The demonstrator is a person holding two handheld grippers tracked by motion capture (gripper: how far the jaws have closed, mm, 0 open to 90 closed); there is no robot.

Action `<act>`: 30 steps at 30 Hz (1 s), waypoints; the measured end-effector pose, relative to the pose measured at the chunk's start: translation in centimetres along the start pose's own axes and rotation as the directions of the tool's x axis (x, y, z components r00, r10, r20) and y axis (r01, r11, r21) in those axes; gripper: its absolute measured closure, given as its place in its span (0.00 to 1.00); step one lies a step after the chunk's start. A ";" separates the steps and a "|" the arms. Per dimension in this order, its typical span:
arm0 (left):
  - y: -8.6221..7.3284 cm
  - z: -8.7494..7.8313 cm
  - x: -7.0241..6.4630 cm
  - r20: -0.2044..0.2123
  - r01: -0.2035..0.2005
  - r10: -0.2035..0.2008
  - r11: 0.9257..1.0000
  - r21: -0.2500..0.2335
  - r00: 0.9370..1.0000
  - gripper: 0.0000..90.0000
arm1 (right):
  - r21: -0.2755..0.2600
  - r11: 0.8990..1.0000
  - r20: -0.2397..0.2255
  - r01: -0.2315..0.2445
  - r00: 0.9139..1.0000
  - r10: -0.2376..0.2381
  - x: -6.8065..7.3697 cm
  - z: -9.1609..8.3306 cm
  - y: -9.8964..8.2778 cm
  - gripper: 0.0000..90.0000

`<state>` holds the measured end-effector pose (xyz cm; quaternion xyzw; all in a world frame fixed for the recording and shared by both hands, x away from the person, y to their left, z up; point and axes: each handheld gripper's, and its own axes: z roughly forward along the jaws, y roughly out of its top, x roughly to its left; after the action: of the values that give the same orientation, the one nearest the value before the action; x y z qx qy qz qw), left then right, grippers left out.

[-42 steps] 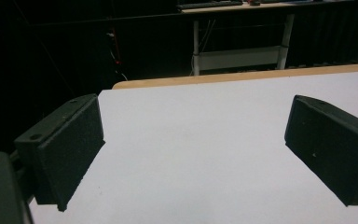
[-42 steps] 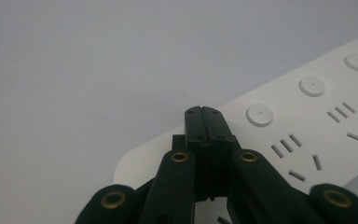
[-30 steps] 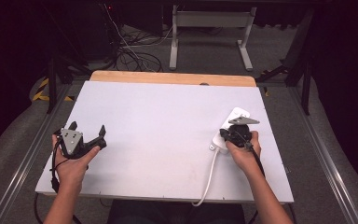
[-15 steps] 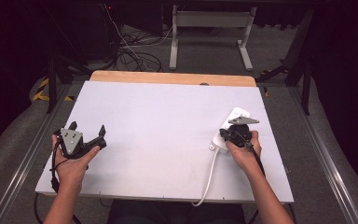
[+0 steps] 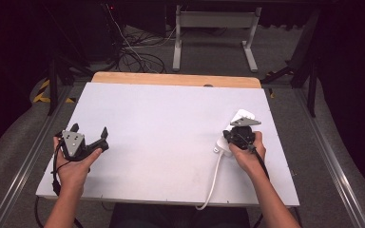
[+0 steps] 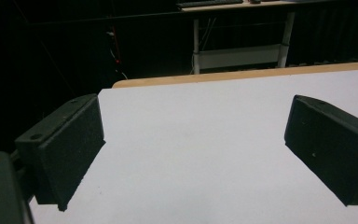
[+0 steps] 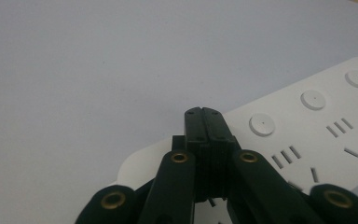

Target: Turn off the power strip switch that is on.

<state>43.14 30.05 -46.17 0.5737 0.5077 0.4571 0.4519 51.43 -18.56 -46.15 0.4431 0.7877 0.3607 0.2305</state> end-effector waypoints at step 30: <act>0.2 -0.3 0.4 -0.001 0.020 -0.020 1.000 -0.014 1.000 0.06 | -0.614 0.778 -0.116 -0.134 0.990 0.079 -4.3 -9.1 -2.2 0.33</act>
<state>42.90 30.40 -45.85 0.5652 0.5104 0.4564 0.4601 46.20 -26.32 -41.89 0.3709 0.6079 0.6302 0.3094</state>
